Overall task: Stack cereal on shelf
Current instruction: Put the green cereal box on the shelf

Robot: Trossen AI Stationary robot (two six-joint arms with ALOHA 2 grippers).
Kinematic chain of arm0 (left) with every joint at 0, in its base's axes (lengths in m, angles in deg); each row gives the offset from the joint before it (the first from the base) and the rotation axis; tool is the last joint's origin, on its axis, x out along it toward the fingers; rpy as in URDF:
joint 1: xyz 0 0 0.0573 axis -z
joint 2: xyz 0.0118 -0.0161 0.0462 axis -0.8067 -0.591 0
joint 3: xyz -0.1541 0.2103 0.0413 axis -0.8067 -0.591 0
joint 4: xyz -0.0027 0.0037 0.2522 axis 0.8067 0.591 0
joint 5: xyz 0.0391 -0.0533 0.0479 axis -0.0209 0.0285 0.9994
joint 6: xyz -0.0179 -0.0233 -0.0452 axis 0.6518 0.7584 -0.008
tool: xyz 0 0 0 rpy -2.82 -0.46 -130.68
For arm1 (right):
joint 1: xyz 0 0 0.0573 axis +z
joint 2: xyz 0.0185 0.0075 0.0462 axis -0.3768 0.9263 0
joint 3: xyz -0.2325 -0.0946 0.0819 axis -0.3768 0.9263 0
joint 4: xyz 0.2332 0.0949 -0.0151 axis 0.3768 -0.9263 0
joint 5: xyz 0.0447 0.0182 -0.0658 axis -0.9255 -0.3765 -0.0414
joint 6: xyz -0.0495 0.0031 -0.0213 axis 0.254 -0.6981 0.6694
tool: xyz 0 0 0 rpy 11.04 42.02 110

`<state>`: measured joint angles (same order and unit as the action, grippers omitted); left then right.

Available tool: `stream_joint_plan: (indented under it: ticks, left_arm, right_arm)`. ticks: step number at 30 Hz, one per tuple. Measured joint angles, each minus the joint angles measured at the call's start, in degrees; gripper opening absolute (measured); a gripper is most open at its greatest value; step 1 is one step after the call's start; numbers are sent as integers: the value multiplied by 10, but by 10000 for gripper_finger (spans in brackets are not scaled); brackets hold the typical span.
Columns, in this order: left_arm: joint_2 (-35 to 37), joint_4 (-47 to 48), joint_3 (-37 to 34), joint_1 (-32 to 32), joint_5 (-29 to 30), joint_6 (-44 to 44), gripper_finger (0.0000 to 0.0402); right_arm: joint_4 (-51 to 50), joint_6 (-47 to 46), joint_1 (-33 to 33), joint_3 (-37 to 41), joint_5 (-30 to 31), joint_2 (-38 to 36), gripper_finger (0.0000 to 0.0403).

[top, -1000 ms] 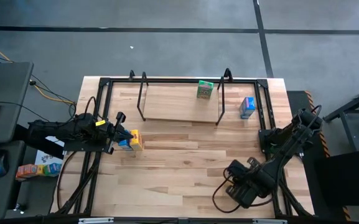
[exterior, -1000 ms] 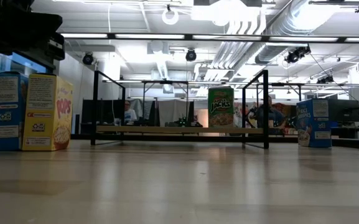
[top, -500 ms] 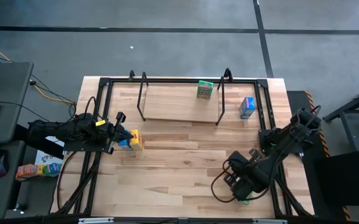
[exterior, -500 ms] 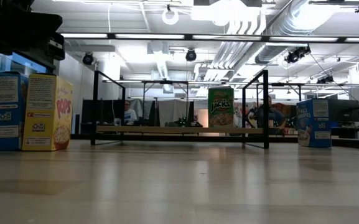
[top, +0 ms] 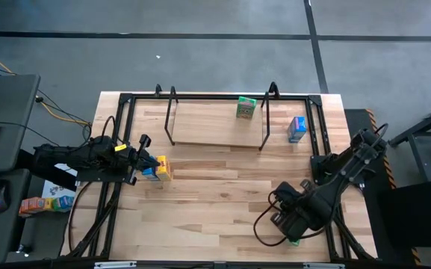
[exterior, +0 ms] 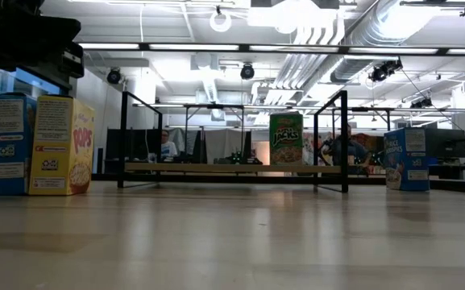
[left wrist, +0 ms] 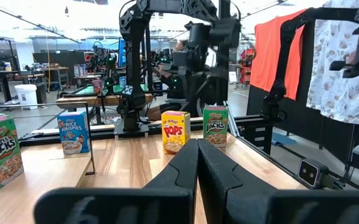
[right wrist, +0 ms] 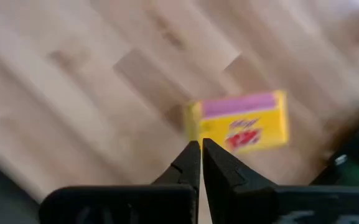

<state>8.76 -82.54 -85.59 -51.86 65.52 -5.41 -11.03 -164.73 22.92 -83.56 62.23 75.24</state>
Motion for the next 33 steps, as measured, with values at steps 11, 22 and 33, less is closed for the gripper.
stream_joint_plan:
  ticks: [11,22,33]
  left_arm:
    - [0,0,0,0,0,0,0]
    - [0,0,0,0,0,0,0]
    - [0,0,0,0,0,0,0]
  right_arm:
    - [-8,-134,-1,-70,-107,-1,15]
    - [61,-405,40,-55,-177,0,193]
    - [129,-435,63,-55,-219,76,283]
